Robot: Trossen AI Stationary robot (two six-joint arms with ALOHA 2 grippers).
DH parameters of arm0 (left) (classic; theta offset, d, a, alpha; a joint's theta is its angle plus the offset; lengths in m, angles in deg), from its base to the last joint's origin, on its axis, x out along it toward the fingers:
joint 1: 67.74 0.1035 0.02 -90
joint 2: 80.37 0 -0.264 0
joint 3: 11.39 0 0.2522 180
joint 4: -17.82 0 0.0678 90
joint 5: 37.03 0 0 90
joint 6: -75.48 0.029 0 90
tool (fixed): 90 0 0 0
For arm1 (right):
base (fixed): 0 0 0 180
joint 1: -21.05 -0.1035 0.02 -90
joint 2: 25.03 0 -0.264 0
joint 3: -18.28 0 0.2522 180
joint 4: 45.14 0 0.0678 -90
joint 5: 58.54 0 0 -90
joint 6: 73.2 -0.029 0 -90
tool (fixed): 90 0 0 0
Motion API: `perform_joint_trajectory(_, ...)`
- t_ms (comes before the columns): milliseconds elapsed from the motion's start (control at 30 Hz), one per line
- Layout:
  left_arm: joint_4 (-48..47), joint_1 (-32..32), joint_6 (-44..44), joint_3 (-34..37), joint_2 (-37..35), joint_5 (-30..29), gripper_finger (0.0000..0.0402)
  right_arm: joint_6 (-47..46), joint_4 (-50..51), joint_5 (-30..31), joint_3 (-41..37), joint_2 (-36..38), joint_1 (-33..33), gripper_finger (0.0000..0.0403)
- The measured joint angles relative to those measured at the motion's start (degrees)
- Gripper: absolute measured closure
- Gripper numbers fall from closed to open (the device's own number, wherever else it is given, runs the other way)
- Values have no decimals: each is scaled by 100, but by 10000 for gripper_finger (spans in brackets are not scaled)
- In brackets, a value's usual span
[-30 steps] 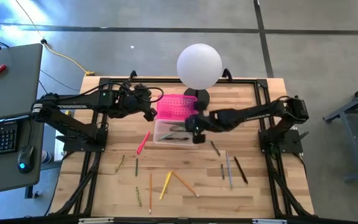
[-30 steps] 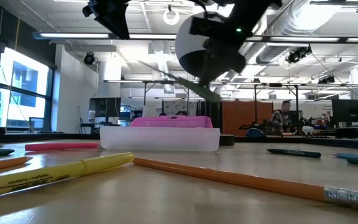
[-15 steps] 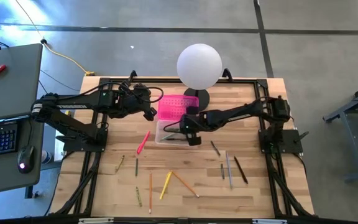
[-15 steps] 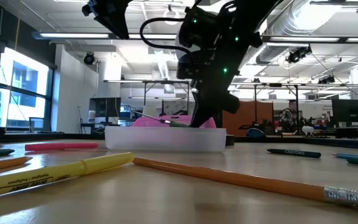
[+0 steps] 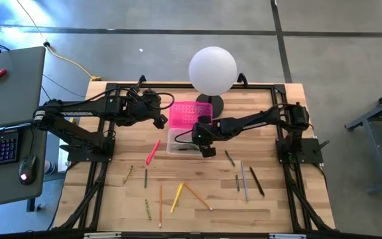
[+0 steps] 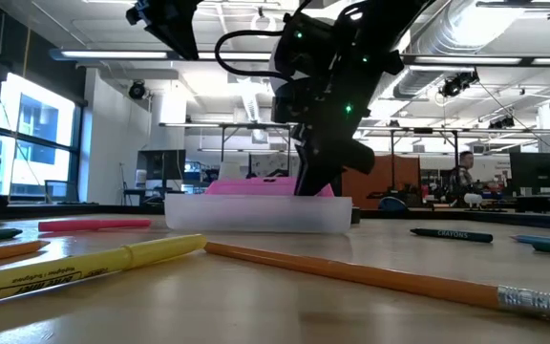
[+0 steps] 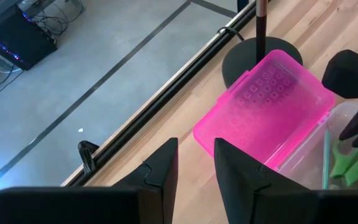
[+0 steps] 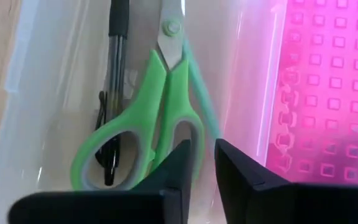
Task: Pick & place school supplies into a supply box
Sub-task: Put the black pen into the pink supply box
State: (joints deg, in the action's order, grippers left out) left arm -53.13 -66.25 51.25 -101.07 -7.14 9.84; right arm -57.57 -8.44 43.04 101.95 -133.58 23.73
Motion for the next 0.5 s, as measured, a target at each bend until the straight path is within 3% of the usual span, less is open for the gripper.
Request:
perform_joint_trajectory(267,-1,0,-2,0,0,0,268,-9,165,715,215,2,-67,315)
perform_joint_trajectory(500,-24,0,-126,0,0,2,268,-567,1758,867,1405,13,-479,309)
